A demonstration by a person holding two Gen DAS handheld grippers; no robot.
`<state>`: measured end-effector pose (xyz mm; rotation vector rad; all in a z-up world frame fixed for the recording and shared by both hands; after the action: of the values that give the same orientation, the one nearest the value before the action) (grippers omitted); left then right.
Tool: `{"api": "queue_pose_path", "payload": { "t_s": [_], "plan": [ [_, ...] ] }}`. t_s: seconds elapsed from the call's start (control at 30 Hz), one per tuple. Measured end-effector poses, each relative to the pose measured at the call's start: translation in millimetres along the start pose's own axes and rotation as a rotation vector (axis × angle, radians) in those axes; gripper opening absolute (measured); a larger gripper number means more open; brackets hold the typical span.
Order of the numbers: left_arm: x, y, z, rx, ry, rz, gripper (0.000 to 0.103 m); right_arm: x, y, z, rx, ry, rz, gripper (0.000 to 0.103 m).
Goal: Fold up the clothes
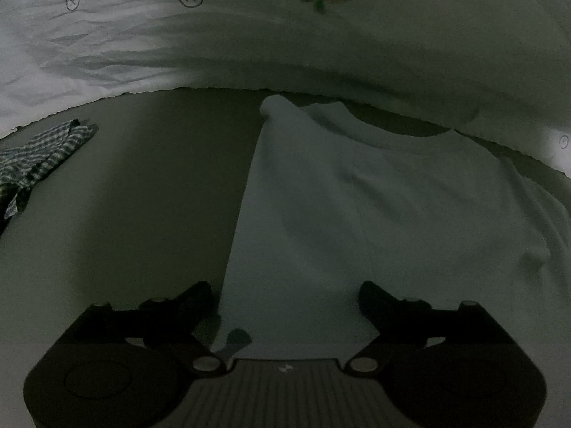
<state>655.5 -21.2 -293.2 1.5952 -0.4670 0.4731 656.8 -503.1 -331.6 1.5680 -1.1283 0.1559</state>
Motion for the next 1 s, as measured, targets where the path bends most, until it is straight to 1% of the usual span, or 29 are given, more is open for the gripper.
{"api": "queue_pose_path", "payload": {
  "t_s": [0.07,0.17,0.2,0.27,0.3,0.37,0.47,0.53,0.6,0.67,0.73,0.8,0.87,0.93,1.0],
  "plan": [
    [1,-2,-1,-0.003,-0.001,-0.006,0.092,5,7,3,0.135,-0.213,-0.023,0.01],
    [4,-5,-1,-0.007,0.0,-0.026,0.094,6,16,7,0.398,-0.659,-0.08,0.009],
    [5,-6,-1,-0.008,0.002,-0.033,0.096,4,18,4,0.483,-0.783,-0.096,0.009],
    [6,-6,0,-0.008,0.009,-0.051,0.097,-1,22,-5,0.613,-0.983,-0.12,0.009],
    [8,-7,-1,-0.006,0.022,-0.072,0.097,-5,23,-13,0.663,-1.063,-0.14,0.009],
    [8,-6,-3,-0.018,0.051,-0.093,0.096,-17,26,-33,0.733,-1.174,-0.183,0.009],
    [8,-2,-9,-0.073,0.109,-0.102,0.095,-33,31,-71,0.788,-1.222,-0.241,0.009],
    [6,5,-18,-0.094,0.154,-0.108,0.095,-45,33,-101,0.828,-1.252,-0.282,0.009],
    [4,17,-28,-0.106,0.18,-0.089,0.095,-58,34,-131,0.86,-1.271,-0.323,0.009],
    [1,30,-39,-0.119,0.194,-0.073,0.095,-72,34,-161,0.88,-1.263,-0.36,0.009],
    [-3,41,-50,-0.129,0.2,-0.065,0.095,-89,32,-191,0.888,-1.223,-0.396,0.009],
    [-10,50,-60,-0.137,0.189,-0.061,0.095,-112,28,-216,0.863,-1.196,-0.434,0.009],
    [-18,57,-68,-0.138,0.16,-0.062,0.095,-137,20,-237,0.79,-1.131,-0.475,0.011],
    [-26,65,-76,-0.135,0.128,-0.063,0.095,-161,10,-252,0.688,-1.037,-0.521,0.016],
    [-37,73,-82,-0.141,0.11,-0.069,0.095,-179,5,-258,0.602,-0.968,-0.563,0.027]
  ]
}}
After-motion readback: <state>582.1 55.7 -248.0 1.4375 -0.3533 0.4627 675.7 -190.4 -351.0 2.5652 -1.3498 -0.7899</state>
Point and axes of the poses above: each gripper's, at about its wrist camera, not at the fingertips, and y roughly against the way its jaws point, z to its right, x to its top, the point moved 9 cm from there along -y, roughly the way its jaws point, and after that the axes turned 8 degrees about -y, right-handed, at the moved point
